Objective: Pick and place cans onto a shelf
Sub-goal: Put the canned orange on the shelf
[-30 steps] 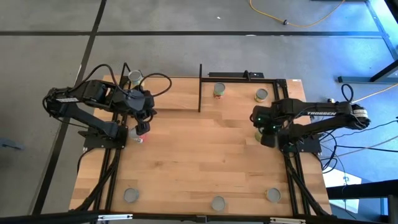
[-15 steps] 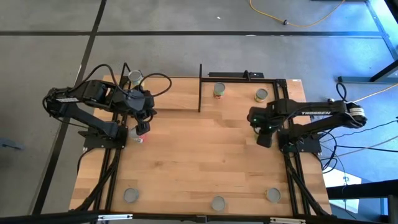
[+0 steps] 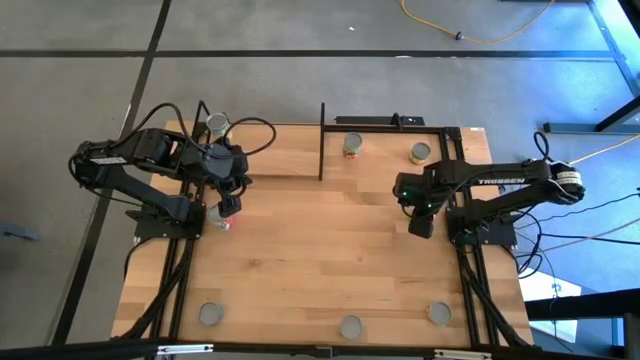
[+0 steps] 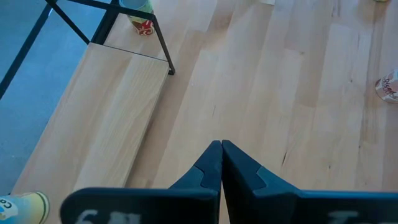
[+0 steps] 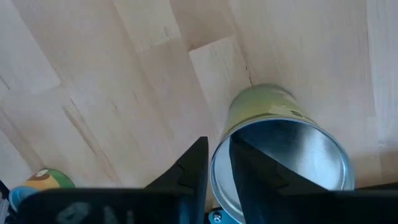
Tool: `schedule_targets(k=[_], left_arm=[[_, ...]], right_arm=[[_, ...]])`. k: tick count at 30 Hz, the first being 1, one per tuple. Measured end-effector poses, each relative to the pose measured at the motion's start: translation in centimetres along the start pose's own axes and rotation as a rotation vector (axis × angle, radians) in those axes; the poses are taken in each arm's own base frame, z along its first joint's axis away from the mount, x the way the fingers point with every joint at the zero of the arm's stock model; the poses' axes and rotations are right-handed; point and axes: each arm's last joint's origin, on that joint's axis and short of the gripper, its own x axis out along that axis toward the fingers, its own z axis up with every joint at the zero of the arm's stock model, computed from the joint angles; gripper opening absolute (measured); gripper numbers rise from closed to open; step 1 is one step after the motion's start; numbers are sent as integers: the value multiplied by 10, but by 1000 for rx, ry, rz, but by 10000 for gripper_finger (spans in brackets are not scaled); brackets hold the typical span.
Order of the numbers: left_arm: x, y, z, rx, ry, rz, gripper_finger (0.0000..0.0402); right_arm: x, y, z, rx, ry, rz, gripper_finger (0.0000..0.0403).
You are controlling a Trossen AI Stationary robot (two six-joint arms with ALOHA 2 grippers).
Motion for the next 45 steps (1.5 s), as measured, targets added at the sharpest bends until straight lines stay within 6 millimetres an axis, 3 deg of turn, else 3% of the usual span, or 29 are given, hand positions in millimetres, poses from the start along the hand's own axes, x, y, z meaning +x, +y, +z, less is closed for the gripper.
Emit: schedule_targets(k=[6, 12, 23, 40, 45], left_arm=[[0, 0, 0, 0, 0, 0, 0], [0, 0, 0, 1, -1, 2, 0], [0, 0, 0, 0, -2, 5, 0], [0, 0, 0, 1, -2, 6, 0], [0, 0, 0, 9, -2, 6, 0]], right_arm=[[0, 0, 0, 22, 2, -5, 63], [1, -1, 0, 53, 2, -25, 10], [-1, -1, 0, 51, -4, -40, 2], [-46, 9, 17, 40, -159, -23, 1], [-49, 14, 35, 15, -151, -24, 0]])
